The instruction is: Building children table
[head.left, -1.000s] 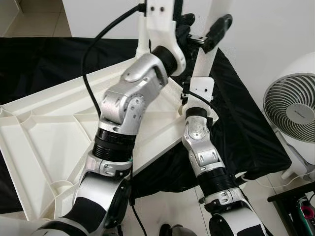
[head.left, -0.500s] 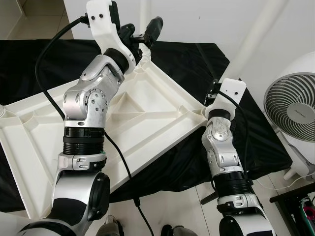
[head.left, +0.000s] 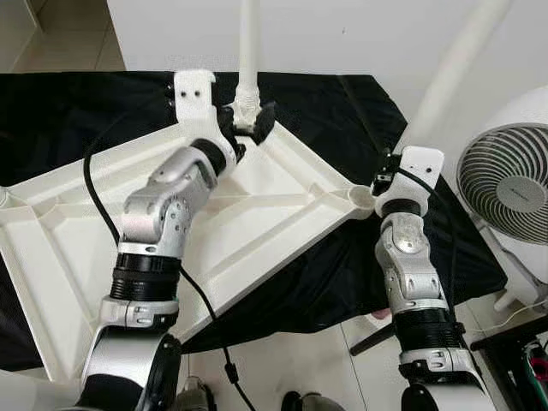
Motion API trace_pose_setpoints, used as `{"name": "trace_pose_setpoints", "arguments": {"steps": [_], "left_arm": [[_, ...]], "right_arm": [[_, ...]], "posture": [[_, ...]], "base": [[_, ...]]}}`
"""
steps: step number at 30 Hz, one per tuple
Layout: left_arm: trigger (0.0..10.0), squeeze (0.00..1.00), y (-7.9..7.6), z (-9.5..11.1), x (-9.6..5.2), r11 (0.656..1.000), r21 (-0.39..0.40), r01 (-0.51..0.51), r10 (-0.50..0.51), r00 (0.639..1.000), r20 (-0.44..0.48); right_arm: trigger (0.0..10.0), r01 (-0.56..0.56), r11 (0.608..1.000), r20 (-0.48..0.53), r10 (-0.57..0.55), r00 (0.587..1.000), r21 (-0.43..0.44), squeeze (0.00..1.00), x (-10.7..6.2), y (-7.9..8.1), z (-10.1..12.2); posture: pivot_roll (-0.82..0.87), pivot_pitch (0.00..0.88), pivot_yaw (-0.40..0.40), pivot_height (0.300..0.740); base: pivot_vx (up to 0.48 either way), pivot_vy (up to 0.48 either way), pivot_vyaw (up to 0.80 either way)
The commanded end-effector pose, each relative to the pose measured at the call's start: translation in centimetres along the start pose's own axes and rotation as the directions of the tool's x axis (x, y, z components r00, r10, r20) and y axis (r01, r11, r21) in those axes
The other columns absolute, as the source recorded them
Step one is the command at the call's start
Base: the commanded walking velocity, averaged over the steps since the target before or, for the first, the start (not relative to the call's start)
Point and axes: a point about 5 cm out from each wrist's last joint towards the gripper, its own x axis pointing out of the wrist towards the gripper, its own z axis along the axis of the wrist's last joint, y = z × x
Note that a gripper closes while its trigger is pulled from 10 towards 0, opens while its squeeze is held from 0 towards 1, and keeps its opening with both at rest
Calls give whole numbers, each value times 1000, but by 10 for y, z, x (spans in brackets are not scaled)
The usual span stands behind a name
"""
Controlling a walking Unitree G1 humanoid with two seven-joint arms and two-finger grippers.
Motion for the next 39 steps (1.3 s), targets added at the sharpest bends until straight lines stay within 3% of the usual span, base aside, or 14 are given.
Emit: {"name": "trace_pose_setpoints", "arguments": {"steps": [1,5,8,23,32,39], "left_arm": [[10000,0,-15,-8,2,993,37,113,-111,993,-35],[10000,0,-19,-15,4,990,45,130,-127,990,-65],[10000,0,-26,-32,6,984,79,158,-147,980,-133],[10000,0,-52,-85,14,967,124,222,-170,928,-332],[10000,0,-47,-99,24,967,182,177,-83,898,-432],[10000,0,-35,-111,11,936,231,264,-101,834,-543]], "right_arm": [[10000,-10,999,52,7,999,46,0,2,-2,11],[10000,-16,997,81,10,997,73,0,2,-2,18],[10000,4,996,98,-12,995,86,0,3,-6,24],[10000,31,996,105,-39,994,81,0,1,-15,25],[10000,32,996,103,-40,994,82,0,-2,-14,25],[10000,39,997,105,-46,993,73,0,-3,-16,26]], "posture": [[18,114,-17,740],[27,125,-15,740],[35,127,-11,740],[37,120,11,740],[30,123,19,740],[38,135,37,740]], "base": [[0,0,0],[0,0,0],[0,0,0],[0,0,0],[0,0,0],[0,0,0]]}}
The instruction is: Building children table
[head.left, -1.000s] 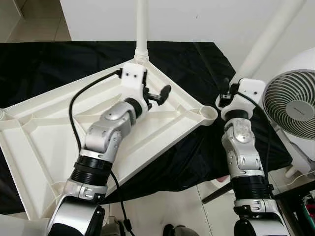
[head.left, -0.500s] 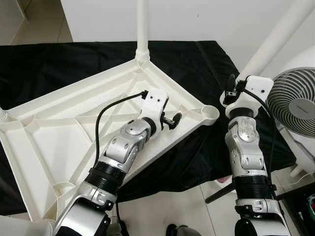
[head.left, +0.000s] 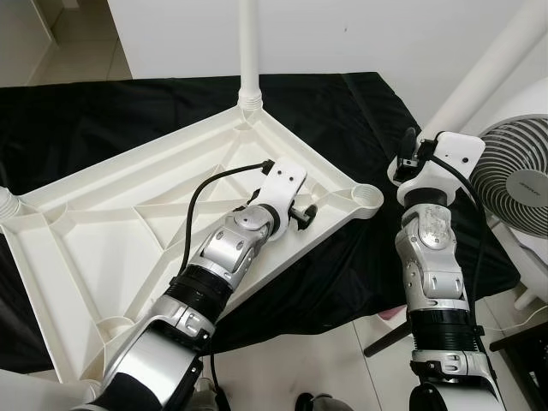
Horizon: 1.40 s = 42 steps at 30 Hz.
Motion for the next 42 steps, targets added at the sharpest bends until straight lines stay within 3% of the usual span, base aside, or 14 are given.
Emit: {"name": "trace_pose_setpoints", "arguments": {"steps": [1,3,8,9,15,18,21,22,28,35,37,38,41,42], "left_arm": [[10000,0,-3,-30,-6,996,-5,89,-89,986,-139],[10000,0,4,-41,-19,988,34,153,-144,972,-188],[10000,0,8,-44,-24,986,45,163,-151,968,-202],[10000,0,16,-49,-34,980,56,189,-172,958,-228],[10000,0,23,-53,-46,975,67,210,-187,948,-258],[10000,0,32,-63,-71,962,79,262,-225,921,-317],[10000,0,32,-63,-71,962,79,262,-225,921,-317],[10000,0,41,-70,-82,961,89,261,-214,911,-351],[10000,0,50,-72,-89,966,93,239,-190,911,-367],[10000,0,52,-45,-83,967,121,224,-183,941,-284],[10000,0,45,-17,-73,968,113,224,-204,964,-171],[10000,0,45,-17,-73,968,113,224,-204,964,-171],[10000,0,35,13,-63,965,85,249,-248,969,-26],[10000,0,35,13,-63,965,85,249,-248,969,-26]], "right_arm": [[10000,20,1000,9,-20,1000,-11,0,0,-5,3],[10000,28,1000,9,-28,1000,-12,0,-1,-6,3],[10000,29,1000,9,-29,1000,-11,0,-2,-6,3],[10000,30,999,2,-30,1000,-11,0,-2,-6,1],[10000,29,1000,-3,-29,1000,-11,0,-3,-6,0],[10000,24,1000,-5,-24,1000,-14,0,-2,-6,0],[10000,24,1000,-5,-24,1000,-14,0,-2,-6,0],[10000,22,1000,-8,-22,1000,-14,0,-1,-6,-1],[10000,10,1000,-9,-10,1000,-13,0,0,-3,-1],[10000,-25,1000,-17,25,1000,0,0,3,6,-2],[10000,-53,998,-23,53,998,15,0,4,12,-2],[10000,-53,998,-23,53,998,15,0,4,12,-2],[10000,-113,993,-28,114,993,24,0,2,23,-1],[10000,-113,993,-28,114,993,24,0,2,23,-1]], "posture": [[44,140,43,740],[52,146,49,740],[56,149,51,740],[65,156,51,740],[70,160,49,740],[74,163,41,740],[74,163,41,740],[76,164,35,740],[80,164,25,740],[91,166,-1,740],[81,165,-22,740],[81,165,-22,740],[66,165,-38,740],[66,165,-38,740]], "base": [[0,0,0],[0,0,0],[0,0,0],[0,0,0],[0,0,0],[0,0,0],[0,0,0],[0,0,0],[0,0,0],[0,0,0],[0,0,0],[0,0,0],[0,0,0],[0,0,0]]}}
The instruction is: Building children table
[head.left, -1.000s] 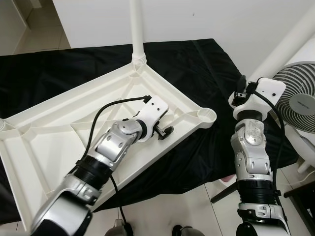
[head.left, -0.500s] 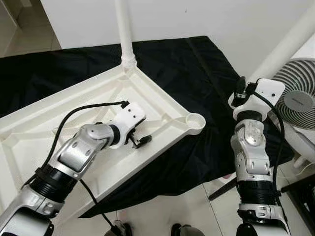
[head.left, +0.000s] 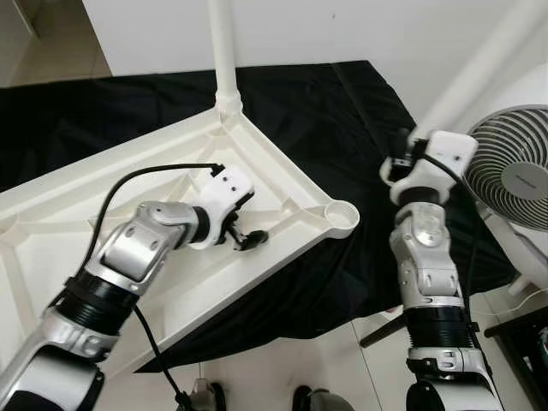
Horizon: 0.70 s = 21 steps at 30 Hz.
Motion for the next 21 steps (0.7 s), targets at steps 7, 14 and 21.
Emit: {"name": "trace_pose_setpoints", "arguments": {"steps": [7,14,21], "left_arm": [[10000,0,-5,27,3,995,-89,44,-19,966,258],[10000,0,-10,13,6,987,-159,-6,55,951,306],[10000,0,-22,6,1,994,-104,-29,69,915,397]], "right_arm": [[10000,-94,995,-61,95,994,22,0,-7,18,-9],[10000,-121,992,-104,123,987,24,0,-10,25,-16],[10000,-169,986,-103,168,981,-3,0,-16,30,-21]], "posture": [[54,159,-45,740],[55,150,-39,740],[63,136,-37,740]], "base": [[0,0,0],[0,0,0],[0,0,0]]}}
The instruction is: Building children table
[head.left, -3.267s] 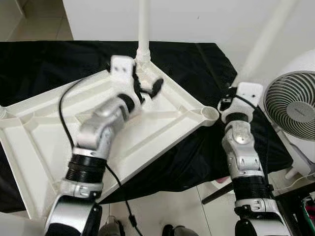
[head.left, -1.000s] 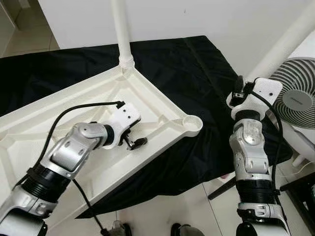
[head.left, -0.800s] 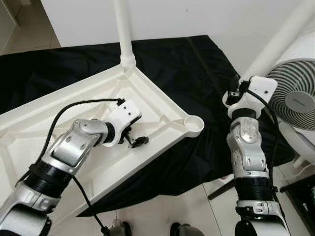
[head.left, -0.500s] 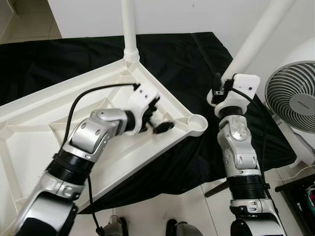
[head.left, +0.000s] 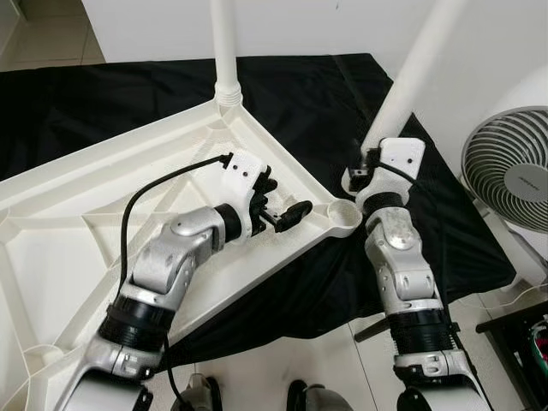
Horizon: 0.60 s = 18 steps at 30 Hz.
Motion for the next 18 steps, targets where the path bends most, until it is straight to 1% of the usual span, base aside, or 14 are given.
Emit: {"name": "trace_pose_setpoints", "arguments": {"steps": [1,3,5,7,8,10,11,12,13,14,15,16,18], "left_arm": [[10000,0,-4,0,-1,1000,21,19,-20,1000,15],[10000,0,-7,0,-4,999,-19,31,-30,999,39],[10000,0,-7,0,-4,999,-19,31,-30,999,39],[10000,0,-10,3,-6,998,-32,45,-43,996,74],[10000,0,-14,5,-7,997,-29,66,-63,993,95],[10000,0,-14,5,-7,997,-29,66,-63,993,95],[10000,0,-17,5,-8,995,-28,99,-95,990,100],[10000,0,-22,5,-9,991,1,132,-131,986,102],[10000,0,-22,5,-9,991,1,132,-131,986,102],[10000,0,-26,3,-10,986,9,168,-168,981,100],[10000,0,-26,3,-10,986,9,168,-168,981,100],[10000,0,-29,3,-10,981,15,191,-192,976,106],[10000,0,-32,3,-11,977,1,213,-212,971,115]], "right_arm": [[10000,-7,1000,7,7,1000,1,0,-1,1,-1],[10000,-27,999,8,27,1000,17,0,-4,3,-2],[10000,-27,999,8,27,1000,17,0,-4,3,-2],[10000,-47,998,8,47,999,28,0,-6,5,-3],[10000,-56,998,10,56,998,30,0,-8,6,-4],[10000,-56,998,10,56,998,30,0,-8,6,-4],[10000,-59,998,8,59,998,31,0,-10,7,-6],[10000,-63,997,7,63,998,34,0,-13,7,-7],[10000,-63,997,7,63,998,34,0,-13,7,-7],[10000,-69,997,5,69,998,40,0,-16,8,-9],[10000,-69,997,5,69,998,40,0,-16,8,-9],[10000,-72,996,3,72,997,43,0,-18,9,-10],[10000,-77,995,-4,77,997,56,0,-22,10,-13]], "posture": [[63,136,-37,740],[70,128,-37,740],[70,128,-37,740],[73,124,-41,740],[77,121,-46,740],[77,121,-46,740],[81,121,-51,740],[81,120,-51,740],[81,120,-51,740],[80,116,-52,740],[80,116,-52,740],[80,114,-51,740],[76,108,-48,740]], "base": [[0,0,0],[0,0,0],[0,0,0],[0,0,0],[0,0,0],[0,0,0],[0,0,0],[0,0,0],[0,0,0],[0,0,0],[0,0,0],[0,0,0],[0,0,0]]}}
